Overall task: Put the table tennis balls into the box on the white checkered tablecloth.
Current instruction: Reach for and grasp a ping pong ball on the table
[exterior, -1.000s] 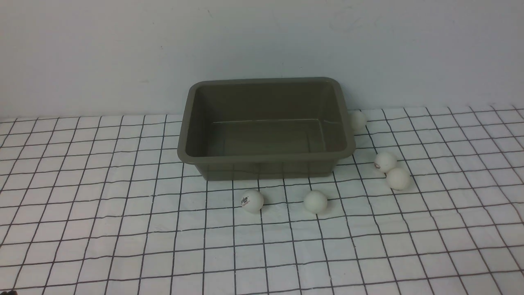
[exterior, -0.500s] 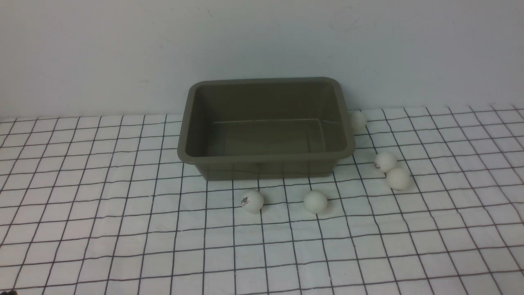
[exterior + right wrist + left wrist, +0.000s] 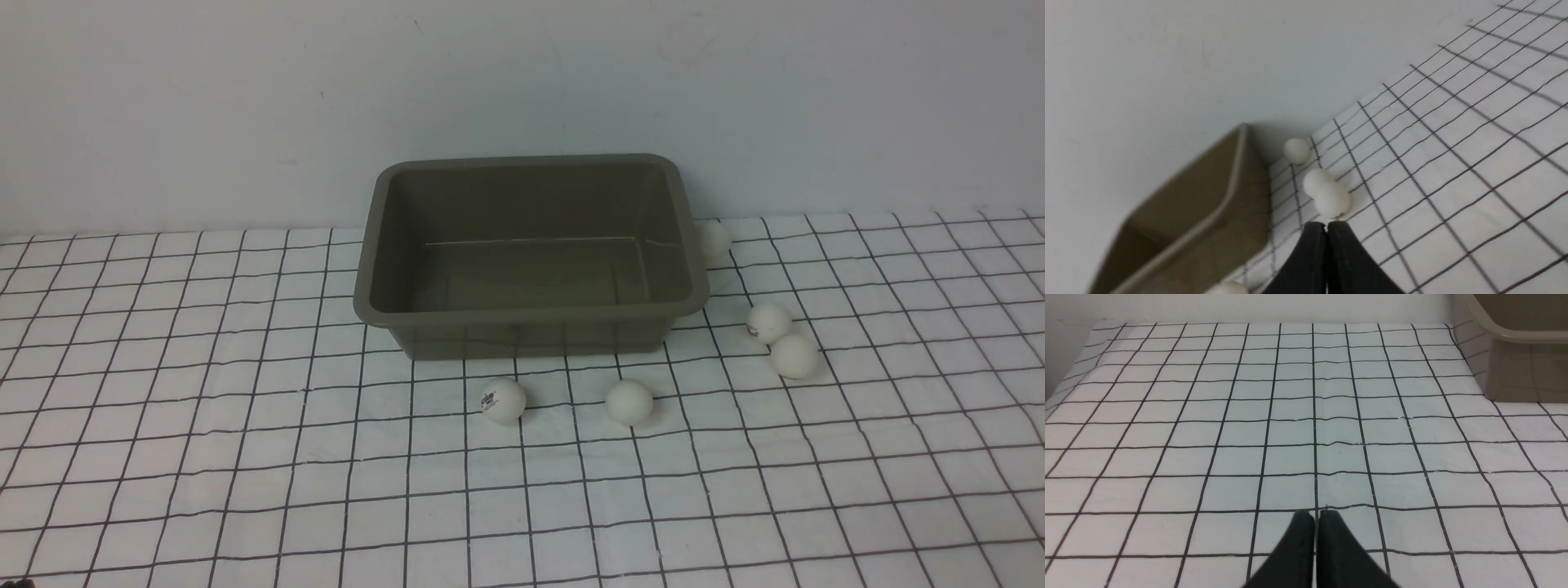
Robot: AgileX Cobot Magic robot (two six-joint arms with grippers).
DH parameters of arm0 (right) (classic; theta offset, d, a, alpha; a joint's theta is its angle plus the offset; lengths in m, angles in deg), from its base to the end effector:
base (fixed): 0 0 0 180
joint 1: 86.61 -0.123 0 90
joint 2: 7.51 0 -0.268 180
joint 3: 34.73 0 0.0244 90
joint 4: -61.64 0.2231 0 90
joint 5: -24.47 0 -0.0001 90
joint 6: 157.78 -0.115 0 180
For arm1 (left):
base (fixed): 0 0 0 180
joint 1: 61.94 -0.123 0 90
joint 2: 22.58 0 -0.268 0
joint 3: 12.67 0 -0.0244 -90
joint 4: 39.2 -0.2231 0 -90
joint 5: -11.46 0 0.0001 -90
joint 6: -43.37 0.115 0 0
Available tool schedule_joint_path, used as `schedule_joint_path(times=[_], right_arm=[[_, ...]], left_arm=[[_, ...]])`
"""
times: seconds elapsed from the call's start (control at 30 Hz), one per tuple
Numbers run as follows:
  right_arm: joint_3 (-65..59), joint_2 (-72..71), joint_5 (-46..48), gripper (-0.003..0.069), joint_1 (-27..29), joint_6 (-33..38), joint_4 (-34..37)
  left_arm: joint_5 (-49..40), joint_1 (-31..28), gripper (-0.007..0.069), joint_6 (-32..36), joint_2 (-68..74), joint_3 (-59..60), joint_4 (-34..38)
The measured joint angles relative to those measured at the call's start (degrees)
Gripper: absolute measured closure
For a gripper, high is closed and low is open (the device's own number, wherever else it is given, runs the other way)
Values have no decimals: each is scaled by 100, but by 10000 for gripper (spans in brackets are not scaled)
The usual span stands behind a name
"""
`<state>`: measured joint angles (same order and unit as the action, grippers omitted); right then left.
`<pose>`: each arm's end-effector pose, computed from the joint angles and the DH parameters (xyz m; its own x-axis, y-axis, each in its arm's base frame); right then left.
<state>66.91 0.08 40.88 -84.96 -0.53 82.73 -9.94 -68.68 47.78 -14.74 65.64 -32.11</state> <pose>0.0676 0.0098 0.1760 -0.1918 0.6849 -0.7029 0.0820 0.7249 0.6840 0.0652 0.0025 0.1644 -0.2939 -0.0733 -0.9530 -0.0859 0.9950 -0.0500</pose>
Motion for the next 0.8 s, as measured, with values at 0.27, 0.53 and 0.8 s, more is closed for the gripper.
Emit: schedule_joint_path(times=[0.27, 0.53, 0.8], right_arm=[[0, 0, -132, 676, 0, -11, 1092], [0, 0, -621, 676, 0, -5, 1205], [1644, 200, 81, 676, 0, 1792, 594]], left_arm=[[0, 0, 629, 0, 0, 0, 0], [0, 0, 629, 0, 0, 0, 0], [0, 0, 629, 0, 0, 0, 0]])
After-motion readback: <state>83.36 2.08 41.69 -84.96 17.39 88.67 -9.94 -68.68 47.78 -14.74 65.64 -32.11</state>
